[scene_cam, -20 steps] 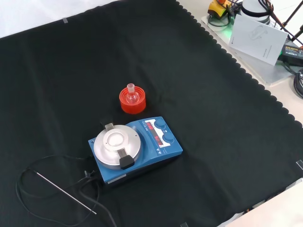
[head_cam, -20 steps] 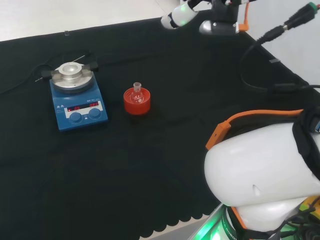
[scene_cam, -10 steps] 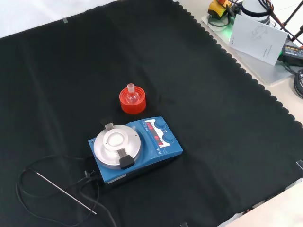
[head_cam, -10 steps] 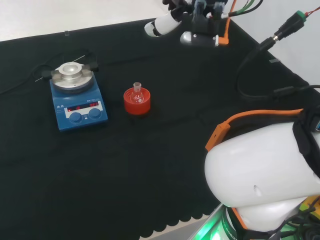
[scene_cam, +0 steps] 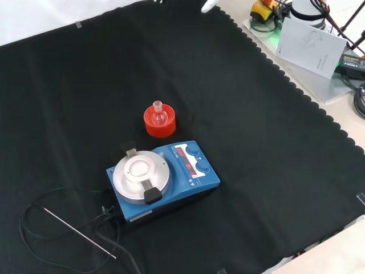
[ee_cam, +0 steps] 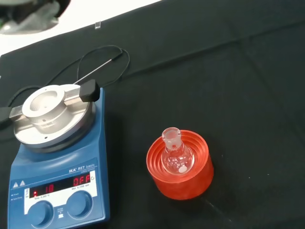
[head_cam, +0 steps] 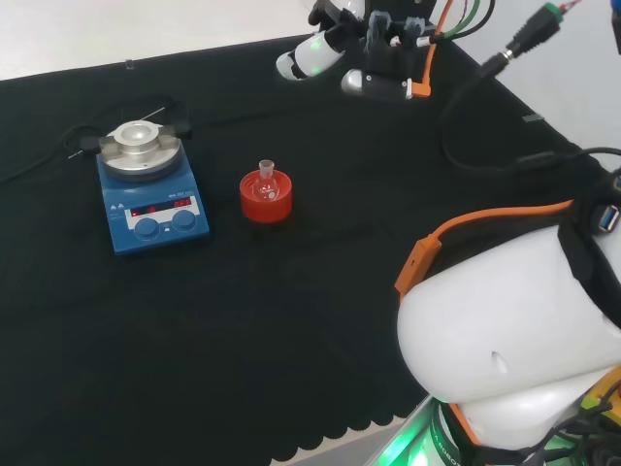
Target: Pick up the round-bottom flask.
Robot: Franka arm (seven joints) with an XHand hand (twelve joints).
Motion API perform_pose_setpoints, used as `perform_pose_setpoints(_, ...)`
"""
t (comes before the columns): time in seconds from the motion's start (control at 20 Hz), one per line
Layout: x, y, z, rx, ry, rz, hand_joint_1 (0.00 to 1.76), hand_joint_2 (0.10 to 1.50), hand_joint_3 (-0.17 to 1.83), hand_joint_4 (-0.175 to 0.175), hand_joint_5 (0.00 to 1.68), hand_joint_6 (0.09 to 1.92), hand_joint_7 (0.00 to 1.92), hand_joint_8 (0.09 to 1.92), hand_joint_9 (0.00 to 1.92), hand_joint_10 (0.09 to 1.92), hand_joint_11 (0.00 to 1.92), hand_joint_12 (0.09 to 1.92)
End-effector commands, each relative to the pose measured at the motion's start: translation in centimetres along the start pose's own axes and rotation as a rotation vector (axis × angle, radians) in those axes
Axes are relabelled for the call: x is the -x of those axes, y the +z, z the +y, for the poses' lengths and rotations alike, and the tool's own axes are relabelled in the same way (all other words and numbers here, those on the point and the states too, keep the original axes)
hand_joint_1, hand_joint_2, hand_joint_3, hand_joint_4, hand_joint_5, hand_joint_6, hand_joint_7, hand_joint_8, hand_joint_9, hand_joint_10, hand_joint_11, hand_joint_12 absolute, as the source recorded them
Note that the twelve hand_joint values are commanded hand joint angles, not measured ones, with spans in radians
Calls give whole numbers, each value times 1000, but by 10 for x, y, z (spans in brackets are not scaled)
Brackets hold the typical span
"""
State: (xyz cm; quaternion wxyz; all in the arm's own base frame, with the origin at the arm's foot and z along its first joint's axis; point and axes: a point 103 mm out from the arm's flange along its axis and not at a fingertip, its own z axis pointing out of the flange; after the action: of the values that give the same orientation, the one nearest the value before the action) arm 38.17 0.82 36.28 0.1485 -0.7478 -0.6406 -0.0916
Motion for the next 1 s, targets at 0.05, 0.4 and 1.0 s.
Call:
perform_pose_setpoints(0.05,8,7,23,-27,-38,11,793,413,798,-165,280,489,382,866,359,895,4,1502)
perform_pose_setpoints(0.4,22,16,46,-50,-60,23,811,409,804,-168,282,547,409,872,387,896,35,1495)
perform_pose_setpoints(1.0,32,37,65,-88,-85,36,848,397,815,-169,273,641,446,871,441,891,93,1485)
